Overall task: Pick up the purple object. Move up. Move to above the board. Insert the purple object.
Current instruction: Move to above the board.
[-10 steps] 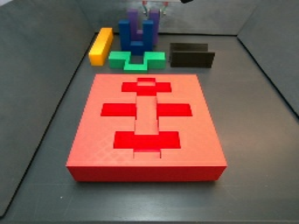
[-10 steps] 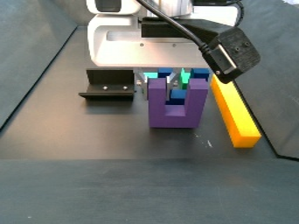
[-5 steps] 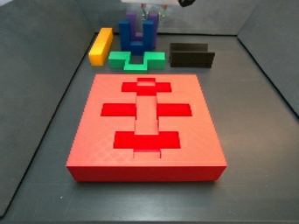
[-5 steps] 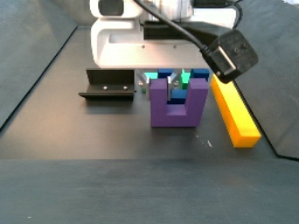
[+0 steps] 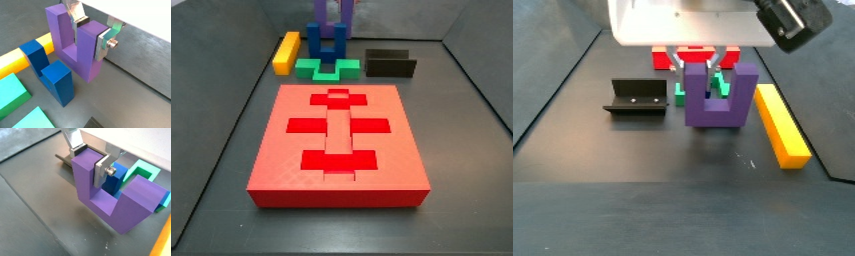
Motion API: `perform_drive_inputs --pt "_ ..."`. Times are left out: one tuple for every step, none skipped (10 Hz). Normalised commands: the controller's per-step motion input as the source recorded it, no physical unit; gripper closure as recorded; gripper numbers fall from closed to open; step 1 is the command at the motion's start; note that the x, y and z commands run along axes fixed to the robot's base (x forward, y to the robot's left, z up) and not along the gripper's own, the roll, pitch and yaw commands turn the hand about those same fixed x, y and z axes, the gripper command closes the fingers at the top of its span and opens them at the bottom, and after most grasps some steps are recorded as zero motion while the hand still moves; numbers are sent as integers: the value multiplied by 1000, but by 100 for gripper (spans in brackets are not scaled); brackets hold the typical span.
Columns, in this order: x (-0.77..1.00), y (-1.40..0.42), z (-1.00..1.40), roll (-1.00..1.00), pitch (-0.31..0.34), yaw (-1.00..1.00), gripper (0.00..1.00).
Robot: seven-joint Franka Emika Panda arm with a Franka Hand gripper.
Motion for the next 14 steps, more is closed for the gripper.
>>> perform_drive_inputs --pt "-28 -4 1400 -30 34 5 100" --pt "-45 -8 1400 15 35 3 100" --pt "5 -9 1400 21 24 8 100" --pt "46 4 1400 -2 64 3 100" --pt "27 8 736 -2 93 -1 100" --pt "27 -2 335 14 77 8 100" --pt "-97 -1400 158 -95 255 18 100" --pt "-99 -1400 156 -82 249 17 100" --pt "-105 -1400 159 -1 163 24 100" --pt "-109 -1400 157 -26 56 17 100" --pt "-112 -1400 160 -10 33 10 100" --pt "-112 -1400 164 1 23 15 100" --pt "-112 -1400 165 -11 22 10 100" --pt "-110 -1400 167 -16 25 8 100"
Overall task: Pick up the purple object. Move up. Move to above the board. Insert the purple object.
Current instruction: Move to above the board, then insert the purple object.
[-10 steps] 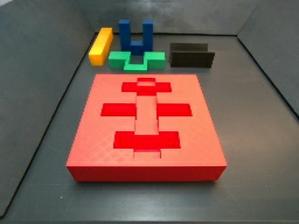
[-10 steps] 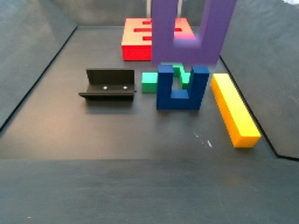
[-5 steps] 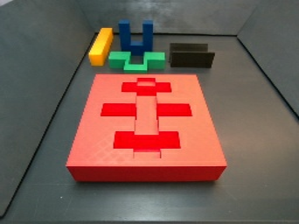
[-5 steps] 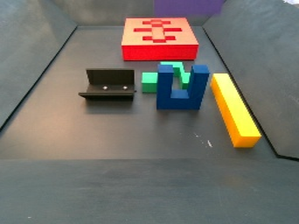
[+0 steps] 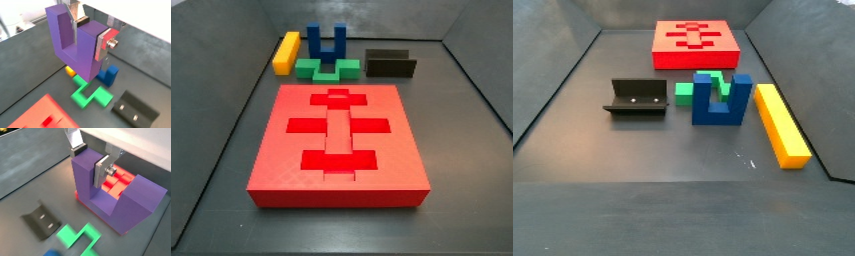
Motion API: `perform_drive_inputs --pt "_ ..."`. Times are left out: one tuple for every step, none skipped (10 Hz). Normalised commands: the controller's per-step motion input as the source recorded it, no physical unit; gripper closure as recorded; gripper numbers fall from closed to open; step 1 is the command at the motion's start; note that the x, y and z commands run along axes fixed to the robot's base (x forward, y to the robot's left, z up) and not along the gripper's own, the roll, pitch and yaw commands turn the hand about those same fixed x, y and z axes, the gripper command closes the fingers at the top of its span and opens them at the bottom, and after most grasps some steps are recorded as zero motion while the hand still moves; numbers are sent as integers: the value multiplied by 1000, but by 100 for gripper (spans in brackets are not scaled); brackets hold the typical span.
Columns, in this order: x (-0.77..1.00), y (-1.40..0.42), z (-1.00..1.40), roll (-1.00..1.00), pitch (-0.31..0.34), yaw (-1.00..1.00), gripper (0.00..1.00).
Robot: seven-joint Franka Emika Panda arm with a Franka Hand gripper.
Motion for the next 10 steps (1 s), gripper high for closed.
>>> perform_drive_inputs --pt "-106 -1400 180 8 26 9 100" --pt "-94 -1400 192 4 40 8 100" --pt "-82 -1400 205 3 62 8 100" --pt "-56 -1400 214 8 85 7 100" --pt "21 -583 98 13 122 9 100" --pt "58 -250 56 8 140 5 100" --pt "34 -20 -6 0 0 0 100" --pt "94 -451 -311 7 -81 23 100" --pt "417 -766 -554 57 -33 51 100" --pt "483 -809 -711 89 0 14 100"
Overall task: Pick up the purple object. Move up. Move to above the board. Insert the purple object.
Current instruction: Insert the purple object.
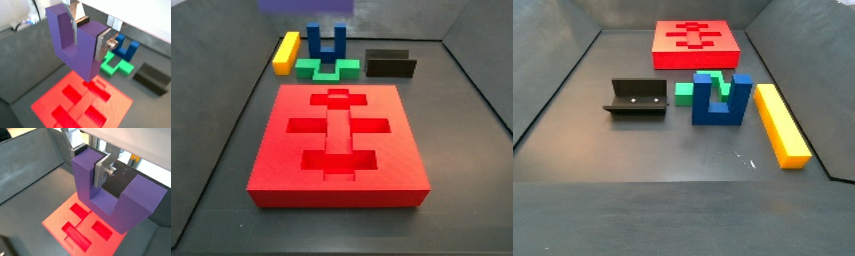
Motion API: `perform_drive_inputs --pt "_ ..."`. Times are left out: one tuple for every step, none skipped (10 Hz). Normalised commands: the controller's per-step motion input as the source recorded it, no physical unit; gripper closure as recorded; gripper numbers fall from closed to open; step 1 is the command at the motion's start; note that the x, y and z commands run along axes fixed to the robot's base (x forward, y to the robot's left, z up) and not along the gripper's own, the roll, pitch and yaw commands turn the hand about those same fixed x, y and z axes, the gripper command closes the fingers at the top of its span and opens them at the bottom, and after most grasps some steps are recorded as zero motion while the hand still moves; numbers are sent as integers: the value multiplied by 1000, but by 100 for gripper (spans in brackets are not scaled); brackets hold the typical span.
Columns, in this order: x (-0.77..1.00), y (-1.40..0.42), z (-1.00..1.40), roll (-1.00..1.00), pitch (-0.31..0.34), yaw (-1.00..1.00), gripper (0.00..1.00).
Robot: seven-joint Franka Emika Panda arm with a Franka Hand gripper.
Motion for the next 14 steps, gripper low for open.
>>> perform_drive_inputs --pt "494 -783 -731 114 0 11 100" --pt "494 -763 -737 131 0 14 100" --pt "491 -737 -749 146 0 26 100" --pt "503 -697 -734 181 0 31 100" --pt "529 -666 -703 216 0 29 100" --pt "540 -657 -680 236 0 14 100" --pt "534 -649 -689 236 0 23 100" --pt "517 -649 -520 221 0 34 100" --pt "471 -629 -451 237 0 43 100" --pt "394 -594 -406 293 0 74 100" --pt "0 -406 -51 189 0 203 100" --pt "0 -3 -20 0 -24 0 100" --pt "0 0 -220 0 -103 0 100" --pt "0 131 -440 7 -180 0 100"
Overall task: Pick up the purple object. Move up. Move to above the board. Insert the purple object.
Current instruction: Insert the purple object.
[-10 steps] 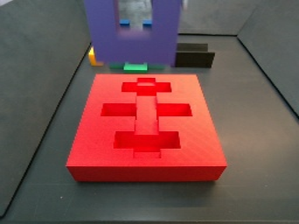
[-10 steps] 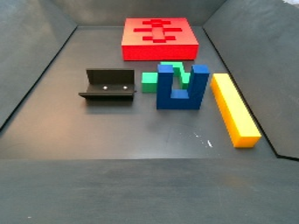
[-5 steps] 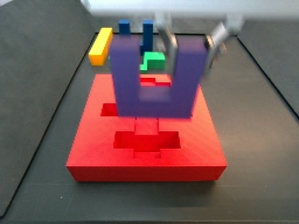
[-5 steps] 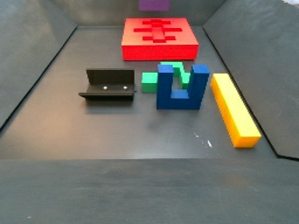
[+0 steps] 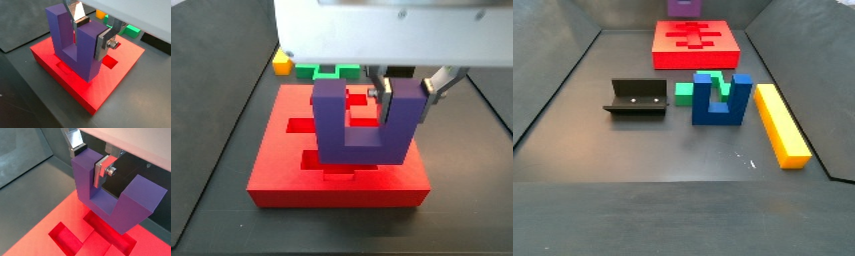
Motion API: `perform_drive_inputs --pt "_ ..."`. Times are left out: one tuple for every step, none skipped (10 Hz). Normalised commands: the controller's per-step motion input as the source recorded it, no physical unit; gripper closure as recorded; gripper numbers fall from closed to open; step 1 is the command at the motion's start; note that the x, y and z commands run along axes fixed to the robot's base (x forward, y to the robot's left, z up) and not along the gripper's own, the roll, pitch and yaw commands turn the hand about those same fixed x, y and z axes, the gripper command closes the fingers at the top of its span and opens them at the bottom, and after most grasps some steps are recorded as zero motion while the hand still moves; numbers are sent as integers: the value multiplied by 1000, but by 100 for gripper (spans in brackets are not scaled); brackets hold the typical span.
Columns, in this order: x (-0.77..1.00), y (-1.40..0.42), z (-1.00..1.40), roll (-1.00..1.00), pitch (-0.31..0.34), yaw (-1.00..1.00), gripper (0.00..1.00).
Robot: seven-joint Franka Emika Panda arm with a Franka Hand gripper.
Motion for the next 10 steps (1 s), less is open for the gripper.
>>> perform_drive_inputs --pt "0 171 -509 67 -170 -29 100" --pt "0 146 -434 109 -116 -46 100" --pt "-26 163 -269 97 -81 -91 100" --pt "-203 74 0 0 -107 -49 100" --pt "-343 0 57 -50 -123 -34 100" --pt "-403 0 14 -54 -153 0 100" --pt "-520 0 0 -41 -160 0 100" --pt "-274 0 0 -41 -157 0 100" --pt "0 0 -91 -13 -164 171 100" --pt "129 0 -169 0 -159 254 100"
